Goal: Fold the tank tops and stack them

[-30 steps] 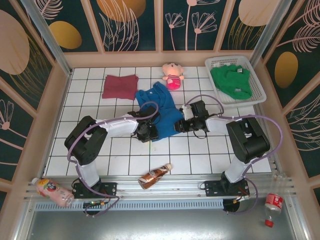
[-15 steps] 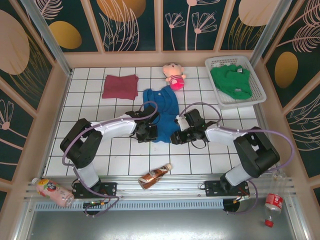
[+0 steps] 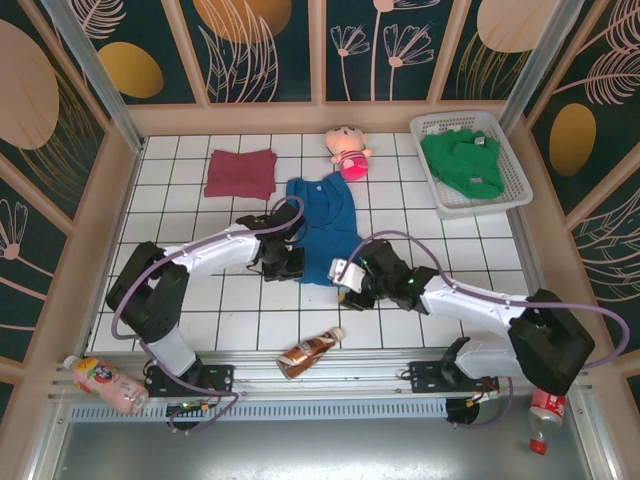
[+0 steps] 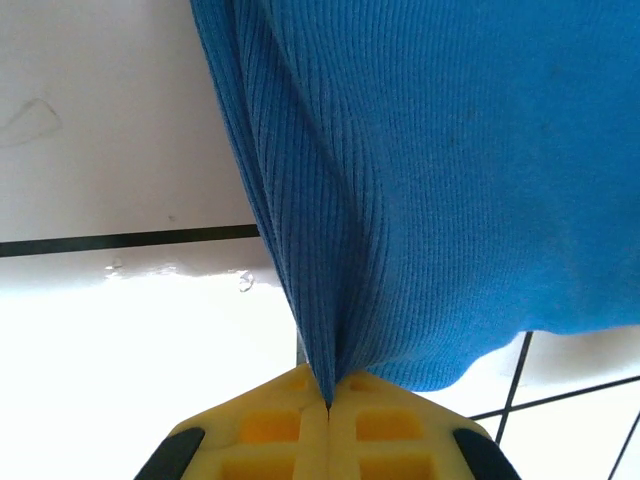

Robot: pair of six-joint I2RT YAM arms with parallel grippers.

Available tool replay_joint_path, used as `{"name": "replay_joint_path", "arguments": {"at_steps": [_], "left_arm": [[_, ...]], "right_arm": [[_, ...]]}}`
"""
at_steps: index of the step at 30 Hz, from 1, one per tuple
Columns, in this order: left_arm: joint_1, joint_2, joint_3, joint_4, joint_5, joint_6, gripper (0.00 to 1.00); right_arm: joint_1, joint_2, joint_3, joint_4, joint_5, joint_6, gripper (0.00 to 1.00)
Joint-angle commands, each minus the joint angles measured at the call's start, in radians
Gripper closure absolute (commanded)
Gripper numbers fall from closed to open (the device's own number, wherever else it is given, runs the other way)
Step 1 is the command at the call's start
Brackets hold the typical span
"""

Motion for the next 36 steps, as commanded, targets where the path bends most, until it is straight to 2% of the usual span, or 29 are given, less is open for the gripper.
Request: {"name": "replay_joint_path", "arguments": {"at_steps": [1, 5, 9, 13, 15, 21, 24, 28, 33, 36], "left_arm": [[0.022, -0.047, -0.013, -0.068, 0.028, 0.048, 1.00], [0.036, -0.059, -0.039, -0.060, 0.061, 0.058, 1.00], [0.043, -0.058, -0.043, -0.072, 0.058, 0.071, 1.00], [0.051, -0.068, -0.061, -0.072, 0.063, 0.077, 1.00], [0.054, -0.074, -0.074, -0.072, 0.066, 0.080, 1.00], [0.058, -0.101, -0.100, -0.081, 0.069, 0.088, 1.00], [0.059, -0.115, -0.107, -0.088, 0.078, 0.085, 1.00], [0.059, -0.150, -0.129, -0.108, 0.100, 0.074, 1.00], [0.059, -0.223, -0.174, -0.143, 0.124, 0.047, 1.00], [0.058, -0.254, -0.146, -0.192, 0.121, 0.049, 1.00]], "right_arm": [[0.007, 0.041, -0.036, 0.081, 0.113, -0.198, 0.45], [0.018, 0.124, -0.021, 0.158, 0.175, -0.199, 0.45], [0.073, 0.184, -0.021, 0.232, 0.209, -0.208, 0.47], [0.096, 0.227, -0.031, 0.285, 0.297, -0.210, 0.51], [0.092, 0.240, -0.031, 0.292, 0.298, -0.216, 0.55], [0.095, 0.214, 0.016, 0.186, 0.216, -0.170, 0.82], [0.123, 0.157, 0.027, 0.113, 0.148, -0.136, 0.91], [0.168, 0.076, 0.028, -0.004, 0.073, -0.064, 0.94], [0.170, -0.005, 0.066, -0.116, -0.023, 0.007, 0.97], [0.158, -0.047, 0.131, -0.174, -0.097, 0.052, 0.97]]}}
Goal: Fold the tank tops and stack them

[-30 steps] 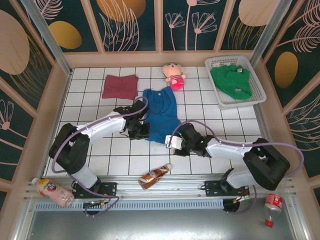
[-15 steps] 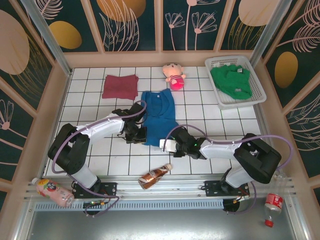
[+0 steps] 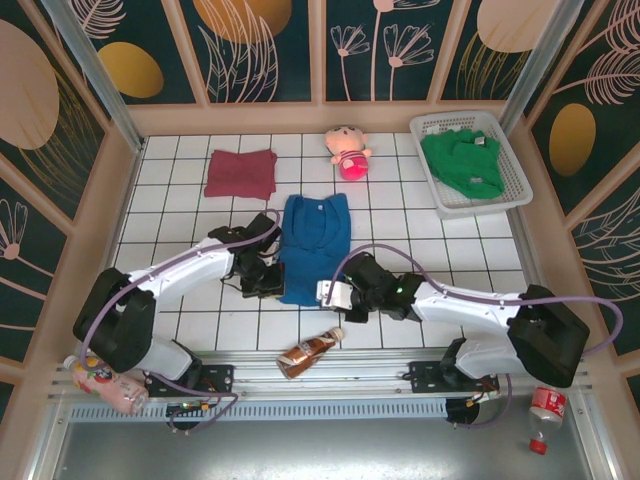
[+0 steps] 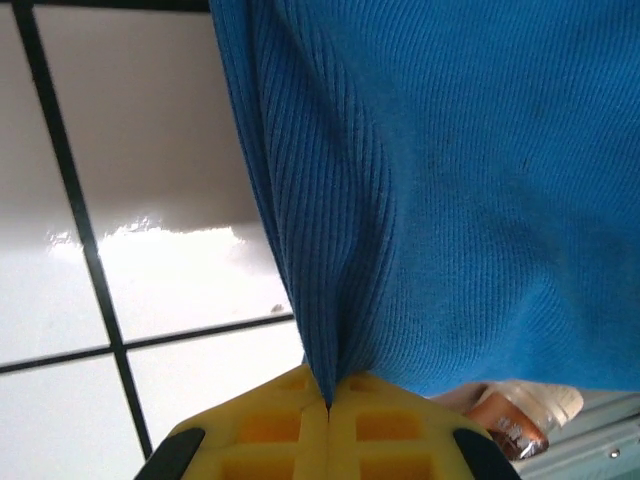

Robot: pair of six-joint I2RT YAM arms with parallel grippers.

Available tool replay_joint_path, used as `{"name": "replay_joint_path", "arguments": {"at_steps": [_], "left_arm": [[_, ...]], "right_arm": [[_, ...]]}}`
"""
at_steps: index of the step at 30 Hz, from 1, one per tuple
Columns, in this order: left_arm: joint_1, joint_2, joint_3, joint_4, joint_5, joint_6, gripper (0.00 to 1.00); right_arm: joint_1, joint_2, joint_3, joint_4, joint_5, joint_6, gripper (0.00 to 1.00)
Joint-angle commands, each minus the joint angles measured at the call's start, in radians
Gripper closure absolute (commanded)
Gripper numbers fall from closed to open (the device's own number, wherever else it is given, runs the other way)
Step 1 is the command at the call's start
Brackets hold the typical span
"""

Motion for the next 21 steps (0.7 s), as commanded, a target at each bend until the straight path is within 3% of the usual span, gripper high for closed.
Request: {"name": "replay_joint_path", "arguments": {"at_steps": [1, 8, 21], "left_arm": [[0.006, -0.050, 0.039, -0.086, 0.020, -0.010, 1.00], [0.031, -0.002, 0.283, -0.268, -0.116, 0.078, 1.00], [0.159, 0.285, 0.576, -0.212, -0.146, 0.236, 1.00]], "right_arm": [[-0.017, -0.056, 0.094, -0.112, -0.144, 0.094, 0.98], [-0.151, -0.076, 0.206, -0.146, -0.322, 0.146, 0.98], [-0.432, 0.203, 0.418, -0.218, -0.593, 0.068, 0.97]]}}
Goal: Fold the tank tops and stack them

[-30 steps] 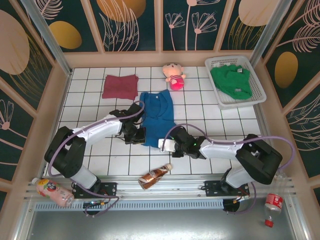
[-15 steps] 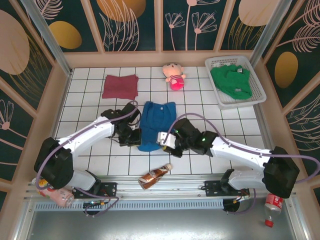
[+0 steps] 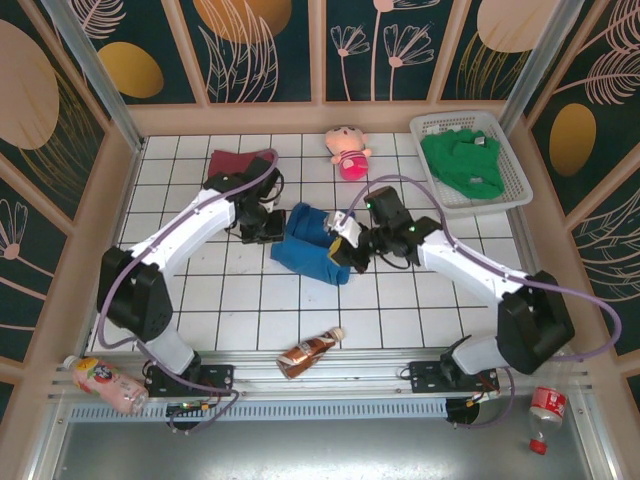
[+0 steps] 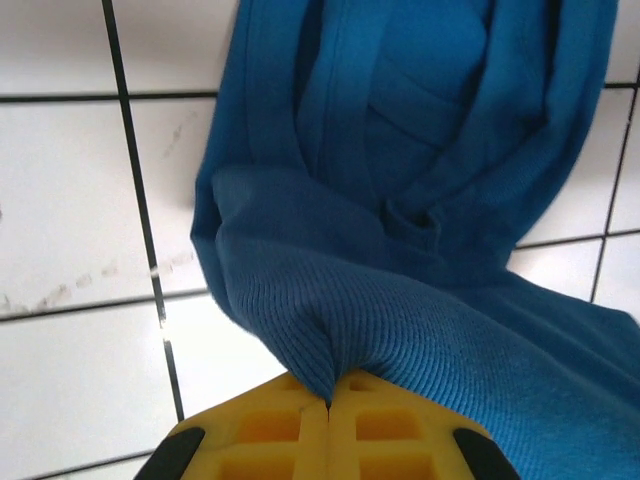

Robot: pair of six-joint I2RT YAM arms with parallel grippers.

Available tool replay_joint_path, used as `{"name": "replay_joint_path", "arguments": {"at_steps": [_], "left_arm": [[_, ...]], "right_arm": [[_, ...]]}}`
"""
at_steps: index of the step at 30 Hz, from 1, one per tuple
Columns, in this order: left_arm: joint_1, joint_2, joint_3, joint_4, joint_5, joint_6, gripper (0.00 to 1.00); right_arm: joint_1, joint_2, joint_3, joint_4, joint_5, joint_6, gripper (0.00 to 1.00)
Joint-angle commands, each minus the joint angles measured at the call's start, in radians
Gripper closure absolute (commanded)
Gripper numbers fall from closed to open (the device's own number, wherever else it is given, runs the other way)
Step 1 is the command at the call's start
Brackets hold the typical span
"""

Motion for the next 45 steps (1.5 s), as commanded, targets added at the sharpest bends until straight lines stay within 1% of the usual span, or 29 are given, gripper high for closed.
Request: {"name": "replay_joint_path", "arguments": {"at_steps": [1, 2, 6, 9, 11, 14, 18, 20, 22, 25, 26, 28, 29, 33, 35, 37, 38, 39, 41, 42, 43, 45], "left_arm": [[0.048, 0.084, 0.073, 0.013, -0.023, 0.070, 1.00], [0.060, 0.107, 0.102, 0.015, -0.029, 0.072, 1.00], [0.077, 0.232, 0.224, 0.024, -0.001, 0.113, 1.00], [0.086, 0.323, 0.327, 0.018, 0.015, 0.131, 1.00], [0.090, 0.368, 0.366, 0.017, 0.030, 0.142, 1.00], [0.103, 0.440, 0.451, 0.003, 0.019, 0.152, 0.99], [0.113, 0.566, 0.645, -0.010, 0.032, 0.142, 0.97], [0.113, 0.638, 0.739, -0.023, 0.060, 0.136, 0.96], [0.113, 0.692, 0.798, -0.025, 0.074, 0.131, 0.95], [0.117, 0.746, 0.847, -0.007, 0.074, 0.124, 0.95], [0.121, 0.756, 0.858, 0.004, 0.077, 0.119, 0.94], [0.128, 0.774, 0.868, 0.040, 0.079, 0.102, 0.90], [0.130, 0.778, 0.870, 0.059, 0.078, 0.093, 0.89], [0.131, 0.794, 0.850, 0.167, 0.096, 0.072, 0.87], [0.131, 0.808, 0.848, 0.192, 0.116, 0.068, 0.82], [0.131, 0.816, 0.847, 0.213, 0.118, 0.072, 0.76], [0.131, 0.813, 0.846, 0.223, 0.109, 0.075, 0.71], [0.131, 0.803, 0.844, 0.237, 0.100, 0.079, 0.65], [0.131, 0.778, 0.842, 0.258, 0.059, 0.091, 0.55], [0.131, 0.761, 0.842, 0.263, 0.034, 0.102, 0.53], [0.131, 0.745, 0.840, 0.265, 0.012, 0.110, 0.49], [0.131, 0.709, 0.819, 0.264, -0.014, 0.125, 0.48]], "right_arm": [[-0.043, 0.063, 0.049, -0.021, -0.121, -0.026, 0.97], [-0.073, 0.082, 0.052, -0.004, -0.140, -0.019, 0.97], [-0.138, 0.174, 0.104, 0.023, -0.186, -0.025, 0.97], [-0.171, 0.224, 0.127, 0.064, -0.216, -0.016, 0.97], [-0.196, 0.254, 0.136, 0.108, -0.227, 0.011, 0.97], [-0.212, 0.302, 0.144, 0.160, -0.236, 0.042, 0.97], [-0.256, 0.362, 0.136, 0.256, -0.258, 0.096, 0.96], [-0.266, 0.389, 0.144, 0.266, -0.244, 0.094, 0.96], [-0.282, 0.409, 0.142, 0.308, -0.216, 0.113, 0.96], [-0.297, 0.452, 0.153, 0.369, -0.154, 0.162, 0.96], [-0.301, 0.473, 0.178, 0.365, -0.156, 0.165, 0.96], [-0.304, 0.506, 0.214, 0.387, -0.109, 0.203, 0.96], [-0.305, 0.520, 0.234, 0.384, -0.096, 0.214, 0.96], [-0.307, 0.545, 0.256, 0.380, 0.015, 0.291, 0.96], [-0.305, 0.556, 0.274, 0.346, 0.044, 0.297, 0.95], [-0.303, 0.571, 0.296, 0.316, 0.117, 0.317, 0.94], [-0.306, 0.584, 0.310, 0.297, 0.129, 0.316, 0.93], [-0.306, 0.593, 0.322, 0.293, 0.153, 0.330, 0.93], [-0.304, 0.606, 0.339, 0.290, 0.216, 0.351, 0.86], [-0.303, 0.608, 0.346, 0.292, 0.231, 0.357, 0.82], [-0.302, 0.604, 0.350, 0.306, 0.259, 0.376, 0.75], [-0.299, 0.591, 0.357, 0.316, 0.297, 0.388, 0.71]]}}
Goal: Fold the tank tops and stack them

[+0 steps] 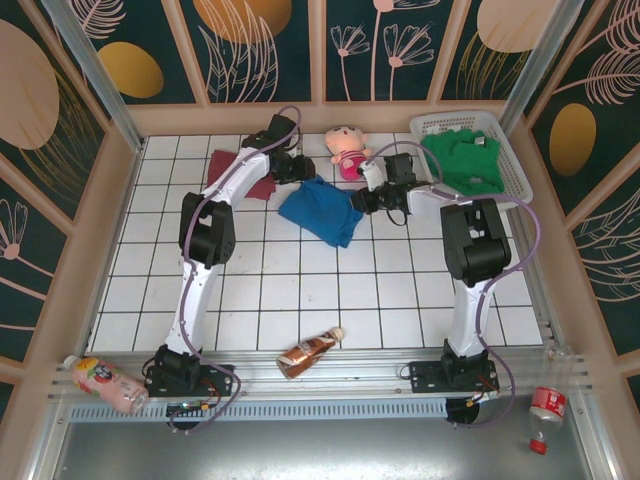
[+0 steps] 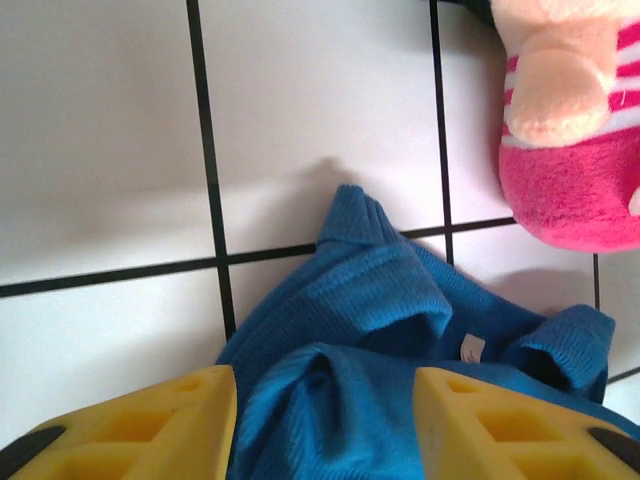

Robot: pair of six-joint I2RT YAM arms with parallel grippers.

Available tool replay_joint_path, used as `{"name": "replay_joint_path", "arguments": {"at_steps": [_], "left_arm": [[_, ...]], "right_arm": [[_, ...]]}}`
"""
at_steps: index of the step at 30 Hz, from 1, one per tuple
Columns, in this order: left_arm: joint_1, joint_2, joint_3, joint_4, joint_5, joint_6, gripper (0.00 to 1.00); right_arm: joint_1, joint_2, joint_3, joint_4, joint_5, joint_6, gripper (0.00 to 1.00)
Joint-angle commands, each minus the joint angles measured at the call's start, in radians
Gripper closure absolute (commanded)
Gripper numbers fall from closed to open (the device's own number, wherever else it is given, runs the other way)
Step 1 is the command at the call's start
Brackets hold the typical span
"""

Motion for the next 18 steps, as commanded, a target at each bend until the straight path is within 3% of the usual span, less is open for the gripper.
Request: {"name": "replay_joint_path", "arguments": {"at_steps": [1, 5, 13, 18], "left_arm": [[0.005, -0.098, -0.029, 0.027, -0.074, 0.040, 0.47], [0.004, -0.183, -0.098, 0.004, -0.115, 0.066, 0.42], [0.001, -0.310, -0.389, 0.053, -0.005, 0.041, 0.42], [0.000, -0.303, -0.465, 0.100, -0.027, 0.062, 0.42]], "right_arm": [[0.004, -0.010, 0.041, 0.002, 0.131, 0.049, 0.69], [0.020, -0.058, 0.070, -0.032, 0.228, 0.052, 0.65], [0.108, -0.239, -0.170, 0.139, -0.049, 0.334, 0.66], [0.189, -0.208, -0.234, 0.222, -0.047, 0.417, 0.70]]}}
